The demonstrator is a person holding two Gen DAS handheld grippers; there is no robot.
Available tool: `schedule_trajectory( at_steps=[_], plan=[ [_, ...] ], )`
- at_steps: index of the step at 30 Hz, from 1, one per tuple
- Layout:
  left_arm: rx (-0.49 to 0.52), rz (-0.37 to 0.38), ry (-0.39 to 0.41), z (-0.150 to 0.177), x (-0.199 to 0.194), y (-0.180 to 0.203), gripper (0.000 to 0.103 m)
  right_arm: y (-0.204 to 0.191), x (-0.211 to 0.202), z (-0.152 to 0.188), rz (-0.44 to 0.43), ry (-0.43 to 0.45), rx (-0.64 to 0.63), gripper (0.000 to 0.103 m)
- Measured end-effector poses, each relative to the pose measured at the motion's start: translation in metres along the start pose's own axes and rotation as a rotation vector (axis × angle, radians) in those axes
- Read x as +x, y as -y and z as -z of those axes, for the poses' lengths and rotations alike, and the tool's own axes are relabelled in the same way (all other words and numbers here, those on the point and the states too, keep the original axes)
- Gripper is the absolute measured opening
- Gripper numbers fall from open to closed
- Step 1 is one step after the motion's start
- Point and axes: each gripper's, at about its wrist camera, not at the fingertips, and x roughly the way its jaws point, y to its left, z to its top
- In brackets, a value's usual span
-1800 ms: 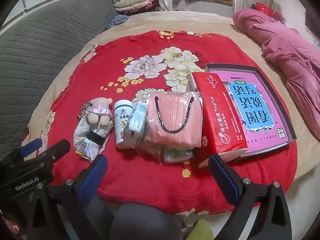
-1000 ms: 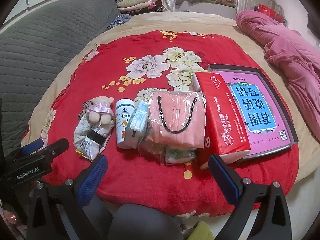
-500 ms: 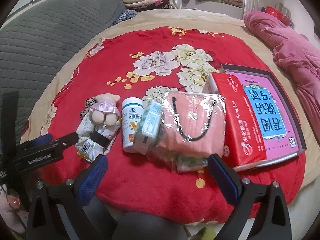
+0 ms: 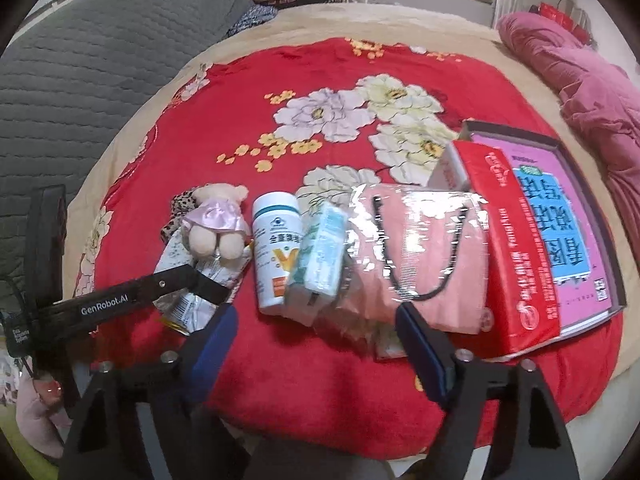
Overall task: Organize soft objects
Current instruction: 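Close the right gripper on the light-green tissue packet while the left tool reaches toward the pink bag, then grasp the pink plastic bag with black cord with the left gripper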
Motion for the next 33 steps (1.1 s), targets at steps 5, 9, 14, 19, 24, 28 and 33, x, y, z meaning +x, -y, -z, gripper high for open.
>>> schedule_trajectory(
  at_steps=[5, 9, 14, 19, 24, 28, 33],
  plan=[
    [0.014, 0.023, -0.003, -0.007, 0.003, 0.002, 0.025, 0.0, 0.014, -0.003, -0.046, -0.031, 0.067, 0.057],
    [0.029, 0.017, -0.008, -0.008, 0.004, 0.0, 0.016, 0.003, 0.023, -0.007, -0.064, -0.043, 0.108, 0.045],
    [0.033, 0.039, -0.01, -0.006, 0.005, -0.006, 0.014, 0.0, 0.032, -0.012, -0.054, -0.049, 0.113, 0.034],
    [0.034, 0.045, -0.014, -0.006, 0.007, -0.009, 0.011, 0.004, 0.038, -0.016, -0.033, -0.044, 0.13, 0.021],
    [0.047, 0.053, 0.002, -0.005, -0.001, -0.007, 0.008, 0.005, 0.027, -0.016, -0.084, 0.008, 0.121, 0.02],
    [0.069, 0.054, 0.028, -0.005, -0.015, 0.004, 0.007, 0.001, 0.01, -0.019, -0.094, 0.057, 0.092, 0.02],
    [0.102, 0.054, 0.073, -0.006, -0.042, 0.025, 0.007, 0.002, -0.008, -0.024, -0.099, 0.086, 0.085, 0.02]
  ],
)
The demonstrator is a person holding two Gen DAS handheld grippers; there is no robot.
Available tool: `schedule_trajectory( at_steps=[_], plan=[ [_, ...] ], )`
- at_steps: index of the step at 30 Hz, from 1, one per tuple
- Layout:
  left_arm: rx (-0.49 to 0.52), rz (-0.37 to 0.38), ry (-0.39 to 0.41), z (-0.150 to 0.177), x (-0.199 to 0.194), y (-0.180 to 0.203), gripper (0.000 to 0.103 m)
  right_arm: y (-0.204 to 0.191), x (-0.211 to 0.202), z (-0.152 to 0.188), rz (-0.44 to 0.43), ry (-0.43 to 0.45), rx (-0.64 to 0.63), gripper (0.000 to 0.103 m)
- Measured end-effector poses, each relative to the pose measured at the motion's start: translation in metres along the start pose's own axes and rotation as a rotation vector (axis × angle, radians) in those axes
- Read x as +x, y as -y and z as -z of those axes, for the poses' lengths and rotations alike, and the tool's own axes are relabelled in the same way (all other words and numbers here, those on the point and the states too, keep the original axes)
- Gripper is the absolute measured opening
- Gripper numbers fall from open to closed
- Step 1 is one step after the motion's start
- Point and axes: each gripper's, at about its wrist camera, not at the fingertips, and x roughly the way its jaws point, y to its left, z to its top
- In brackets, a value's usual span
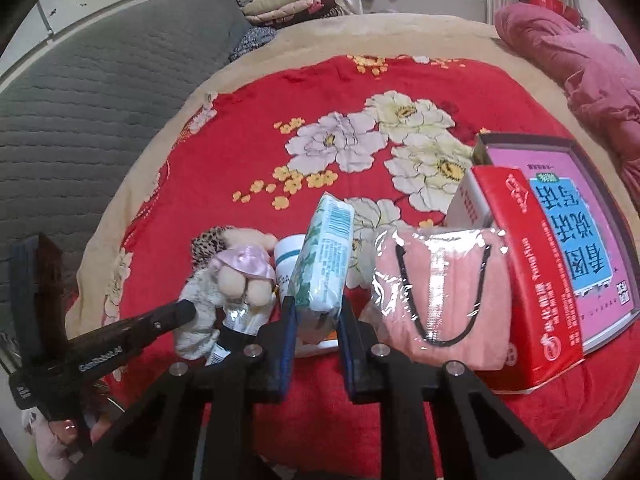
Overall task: Organize soft objects
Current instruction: 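Grasp the pink plastic bag with black cord with the left gripper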
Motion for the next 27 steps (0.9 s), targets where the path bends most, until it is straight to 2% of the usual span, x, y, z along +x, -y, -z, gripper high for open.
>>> schedule_trajectory(
  at_steps=[7, 13, 15, 17, 21, 23, 27],
  plan=[
    [0.051, -0.021, 0.065, -0.013, -0.038, 0.039, 0.007, 0.008, -0.029, -0.006, 0.009, 0.042, -0.021, 0.019],
    [0.117, -0.016, 0.087, -0.018, -0.048, 0.077, 0.007, 0.035, -0.062, -0.011, 0.009, 0.099, 0.009, 0.02],
    [0.137, -0.042, 0.098, -0.018, -0.048, 0.084, 0.007, 0.044, -0.069, -0.011, 0.013, 0.109, 0.021, 0.02],
    [0.148, -0.099, 0.12, -0.018, -0.051, 0.08, 0.007, 0.054, -0.074, -0.011, 0.015, 0.109, 0.037, 0.02],
    [0.071, -0.098, 0.08, -0.017, -0.048, 0.057, 0.007, 0.067, -0.082, -0.008, 0.013, 0.139, 0.049, 0.02],
    [0.087, -0.121, 0.069, -0.013, -0.045, 0.06, 0.007, 0.075, -0.082, -0.008, 0.011, 0.136, 0.071, 0.02],
    [0.129, -0.097, 0.06, -0.01, -0.038, 0.084, 0.007, 0.095, -0.091, -0.008, 0.023, 0.156, 0.096, 0.02]
  ],
)
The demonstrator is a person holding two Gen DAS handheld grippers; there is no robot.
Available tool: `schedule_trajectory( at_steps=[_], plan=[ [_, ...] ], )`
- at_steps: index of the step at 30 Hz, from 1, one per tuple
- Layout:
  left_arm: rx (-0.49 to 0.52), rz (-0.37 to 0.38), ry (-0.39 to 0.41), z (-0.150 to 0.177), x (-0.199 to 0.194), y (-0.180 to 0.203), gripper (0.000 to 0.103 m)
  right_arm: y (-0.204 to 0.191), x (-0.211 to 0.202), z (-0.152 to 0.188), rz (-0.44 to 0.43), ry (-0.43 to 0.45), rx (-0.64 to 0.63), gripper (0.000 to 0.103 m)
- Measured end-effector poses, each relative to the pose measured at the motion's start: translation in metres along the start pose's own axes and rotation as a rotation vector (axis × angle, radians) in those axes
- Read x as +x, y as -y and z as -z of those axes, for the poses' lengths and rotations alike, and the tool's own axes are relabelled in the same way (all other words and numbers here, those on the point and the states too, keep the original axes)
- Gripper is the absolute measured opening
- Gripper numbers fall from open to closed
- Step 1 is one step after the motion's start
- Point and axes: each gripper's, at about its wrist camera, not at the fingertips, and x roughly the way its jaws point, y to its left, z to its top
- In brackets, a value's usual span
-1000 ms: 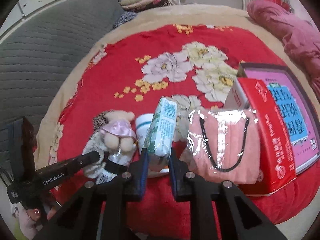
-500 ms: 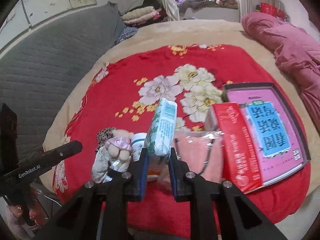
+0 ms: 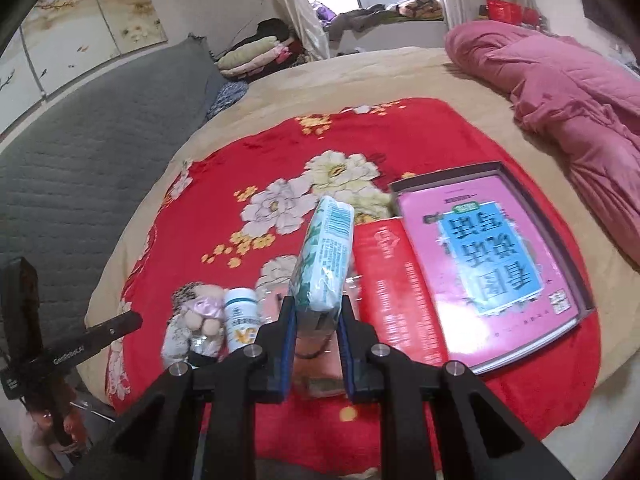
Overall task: Organize soft objects
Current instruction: 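Grasp the pink plastic bag with black cord with the left gripper, then carry the packet in the right gripper while the left carries the bag onto the tray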
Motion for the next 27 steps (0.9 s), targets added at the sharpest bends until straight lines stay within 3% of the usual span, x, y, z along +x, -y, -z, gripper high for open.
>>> schedule_trajectory(
  at_steps=[6, 14, 21, 27],
  plan=[
    [0.067, 0.035, -0.023, -0.006, 0.023, 0.049, 0.007, 0.035, -0.011, -0.004, 0.025, 0.011, 0.024, 0.02],
    [0.092, 0.099, -0.126, 0.007, 0.066, 0.086, 0.008, 0.069, -0.015, -0.002, 0.052, 0.015, 0.046, 0.02],
    [0.076, 0.121, -0.151, 0.007, 0.089, 0.093, 0.051, 0.087, -0.014, 0.001, 0.07, 0.007, 0.065, 0.02],
    [0.063, 0.125, -0.178, 0.005, 0.111, 0.095, 0.051, 0.098, -0.008, 0.0, 0.087, 0.002, 0.076, 0.02]
  ],
)
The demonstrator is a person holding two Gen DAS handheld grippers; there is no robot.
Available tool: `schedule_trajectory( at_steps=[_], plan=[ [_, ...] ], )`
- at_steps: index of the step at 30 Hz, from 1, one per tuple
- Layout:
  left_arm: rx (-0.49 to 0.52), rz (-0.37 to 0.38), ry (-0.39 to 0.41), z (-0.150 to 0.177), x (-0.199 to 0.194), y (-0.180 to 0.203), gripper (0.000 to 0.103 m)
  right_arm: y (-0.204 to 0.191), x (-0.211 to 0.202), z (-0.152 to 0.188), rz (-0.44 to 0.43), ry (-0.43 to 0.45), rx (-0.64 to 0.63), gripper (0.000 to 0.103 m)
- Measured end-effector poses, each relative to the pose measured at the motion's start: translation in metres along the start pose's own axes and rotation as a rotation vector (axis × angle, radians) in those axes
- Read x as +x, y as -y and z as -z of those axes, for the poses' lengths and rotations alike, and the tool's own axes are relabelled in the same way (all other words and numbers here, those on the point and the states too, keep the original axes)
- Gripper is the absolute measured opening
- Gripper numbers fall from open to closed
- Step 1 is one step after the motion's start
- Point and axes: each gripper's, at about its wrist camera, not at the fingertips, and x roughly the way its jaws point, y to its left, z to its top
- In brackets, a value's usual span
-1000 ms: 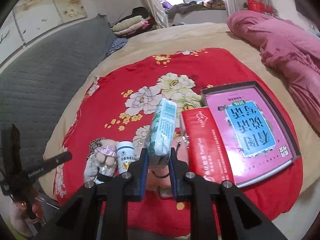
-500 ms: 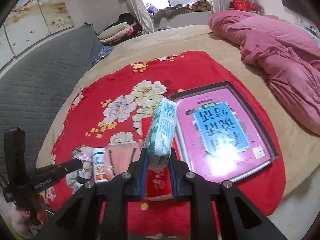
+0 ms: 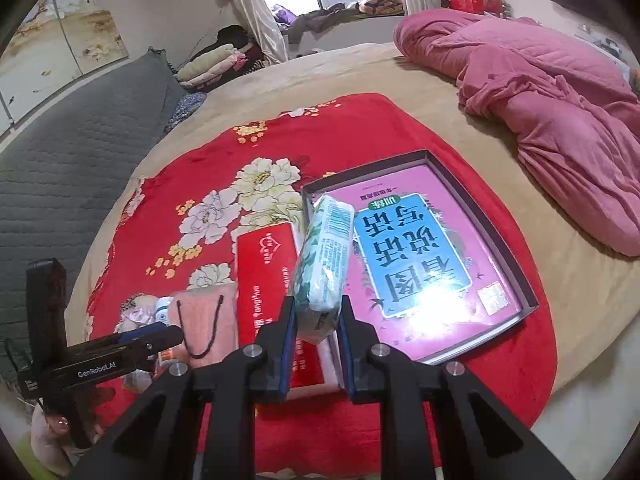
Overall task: Organize soft objects
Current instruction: 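Carry the packet in the right gripper while the left carries the bag onto the tray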
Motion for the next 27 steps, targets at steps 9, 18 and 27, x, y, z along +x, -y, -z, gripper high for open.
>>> schedule_trajectory(
  at_steps=[9, 18, 27],
  plan=[
    [-0.001, 0.04, 0.001, -0.002, 0.016, 0.002, 0.023, 0.013, 0.015, -0.001, 0.025, -0.024, 0.008, 0.02],
    [0.009, 0.099, -0.002, -0.011, 0.014, 0.011, 0.003, 0.02, 0.027, -0.006, 0.033, -0.036, 0.019, 0.02],
    [0.081, 0.171, 0.076, -0.041, -0.016, 0.067, 0.003, 0.039, 0.023, -0.021, 0.041, -0.017, 0.017, 0.02]
  ],
)
